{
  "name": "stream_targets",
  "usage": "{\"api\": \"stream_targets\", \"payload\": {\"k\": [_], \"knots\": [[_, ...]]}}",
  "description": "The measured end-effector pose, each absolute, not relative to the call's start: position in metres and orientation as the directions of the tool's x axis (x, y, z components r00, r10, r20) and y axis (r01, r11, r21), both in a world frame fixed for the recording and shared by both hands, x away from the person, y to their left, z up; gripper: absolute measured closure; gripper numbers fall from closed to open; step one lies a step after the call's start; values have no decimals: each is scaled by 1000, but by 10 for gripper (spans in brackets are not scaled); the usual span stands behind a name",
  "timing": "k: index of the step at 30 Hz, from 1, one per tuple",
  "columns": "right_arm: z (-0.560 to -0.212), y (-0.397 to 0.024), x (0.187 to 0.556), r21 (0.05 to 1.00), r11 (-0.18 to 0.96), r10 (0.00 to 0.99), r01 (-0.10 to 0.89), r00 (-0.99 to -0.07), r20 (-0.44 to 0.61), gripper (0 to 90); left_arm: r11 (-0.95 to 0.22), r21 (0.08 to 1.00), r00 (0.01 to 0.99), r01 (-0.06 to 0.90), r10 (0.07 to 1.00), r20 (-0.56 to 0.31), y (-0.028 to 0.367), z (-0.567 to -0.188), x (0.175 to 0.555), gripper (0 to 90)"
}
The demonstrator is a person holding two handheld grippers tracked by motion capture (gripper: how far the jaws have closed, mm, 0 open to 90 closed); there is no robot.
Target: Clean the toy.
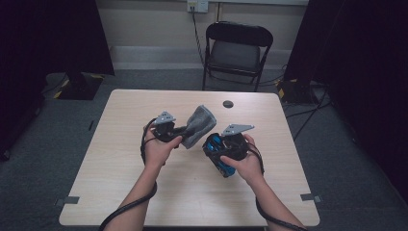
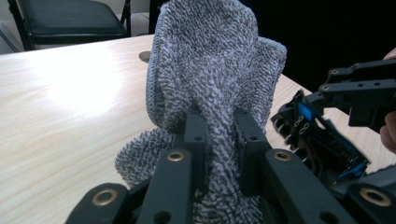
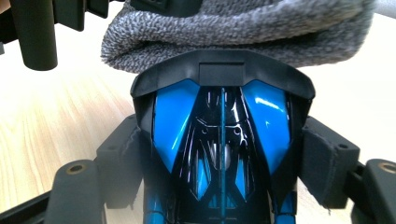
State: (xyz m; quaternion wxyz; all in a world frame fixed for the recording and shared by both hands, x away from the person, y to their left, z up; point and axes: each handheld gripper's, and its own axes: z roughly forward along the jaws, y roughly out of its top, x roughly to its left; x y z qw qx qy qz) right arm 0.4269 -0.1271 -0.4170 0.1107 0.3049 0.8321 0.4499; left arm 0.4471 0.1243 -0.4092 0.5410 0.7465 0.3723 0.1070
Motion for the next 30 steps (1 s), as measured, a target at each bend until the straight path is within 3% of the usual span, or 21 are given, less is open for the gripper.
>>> {"api": "stream_targets", "payload": {"k": [10,30], "knots": [[-420,-122,426,813,412,602,411,-793,96,256,-207,877,753,433,619,-225,108,-411,444,786],[-420,-129,429,806,421,627,417,-775,73,256,-222,878,781,425,580,-231,111,-413,434,787]]}}
